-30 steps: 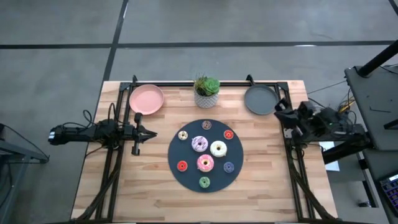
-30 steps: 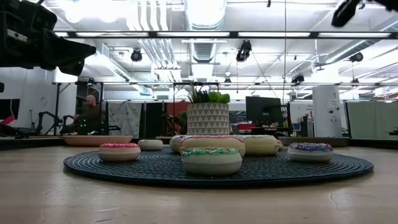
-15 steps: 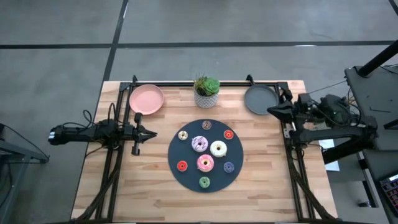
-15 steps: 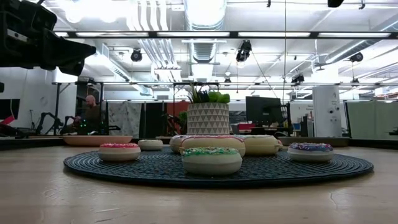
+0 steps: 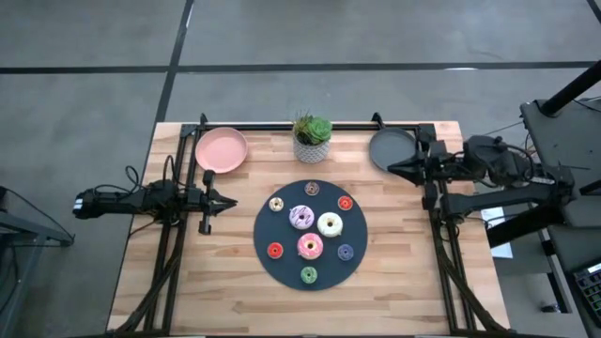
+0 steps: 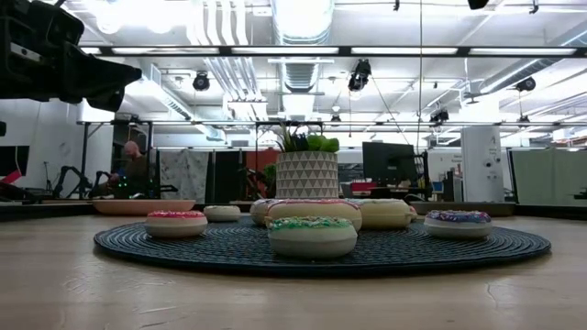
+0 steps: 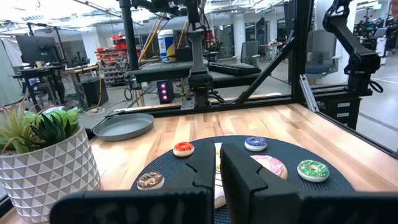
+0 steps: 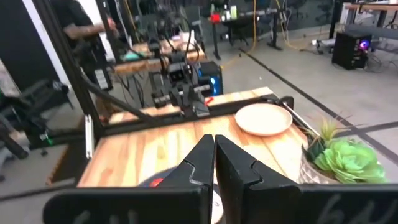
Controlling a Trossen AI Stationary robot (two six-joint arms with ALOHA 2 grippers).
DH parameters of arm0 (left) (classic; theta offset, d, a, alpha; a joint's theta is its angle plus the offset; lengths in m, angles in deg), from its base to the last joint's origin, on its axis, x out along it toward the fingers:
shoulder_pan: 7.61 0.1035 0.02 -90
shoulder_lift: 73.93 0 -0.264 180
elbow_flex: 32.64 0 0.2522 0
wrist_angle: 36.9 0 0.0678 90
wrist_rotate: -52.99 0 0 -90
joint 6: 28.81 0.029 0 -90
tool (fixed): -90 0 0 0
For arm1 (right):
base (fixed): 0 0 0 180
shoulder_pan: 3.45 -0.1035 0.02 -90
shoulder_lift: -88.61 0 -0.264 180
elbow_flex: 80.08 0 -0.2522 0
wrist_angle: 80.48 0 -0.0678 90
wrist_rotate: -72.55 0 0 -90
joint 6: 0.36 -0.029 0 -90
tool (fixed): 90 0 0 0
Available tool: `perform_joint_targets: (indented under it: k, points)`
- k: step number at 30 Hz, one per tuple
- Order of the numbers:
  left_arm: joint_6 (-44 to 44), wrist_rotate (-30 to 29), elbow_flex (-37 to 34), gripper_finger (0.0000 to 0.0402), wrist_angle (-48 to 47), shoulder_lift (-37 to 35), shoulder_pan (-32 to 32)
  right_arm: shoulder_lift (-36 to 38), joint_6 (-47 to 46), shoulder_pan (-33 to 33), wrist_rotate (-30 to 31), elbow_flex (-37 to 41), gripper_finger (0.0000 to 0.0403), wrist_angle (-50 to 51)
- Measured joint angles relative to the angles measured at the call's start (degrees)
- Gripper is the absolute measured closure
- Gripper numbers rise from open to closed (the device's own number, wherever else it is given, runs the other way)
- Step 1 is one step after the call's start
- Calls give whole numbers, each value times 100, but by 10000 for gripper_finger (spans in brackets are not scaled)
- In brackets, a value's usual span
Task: Pick & Place donuts
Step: Put the small orange donut on the gray plate
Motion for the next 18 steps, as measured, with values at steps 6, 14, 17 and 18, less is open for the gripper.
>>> perform_joint_targets:
  k: [6, 14, 17, 18]
  points:
    - [2, 0, 0, 402, 0, 0, 0, -513, 52, -1, 0, -436, 394, 457]
    - [2, 0, 0, 402, 0, 0, 4, -1168, 206, -1, -2, -933, 394, 1161]
    - [0, 0, 0, 402, -2, 0, 4, -1377, 330, 1, -2, -1060, 394, 1458]
    - [1, 0, 0, 402, 0, 0, 4, -1428, 383, 1, -4, -1091, 394, 1540]
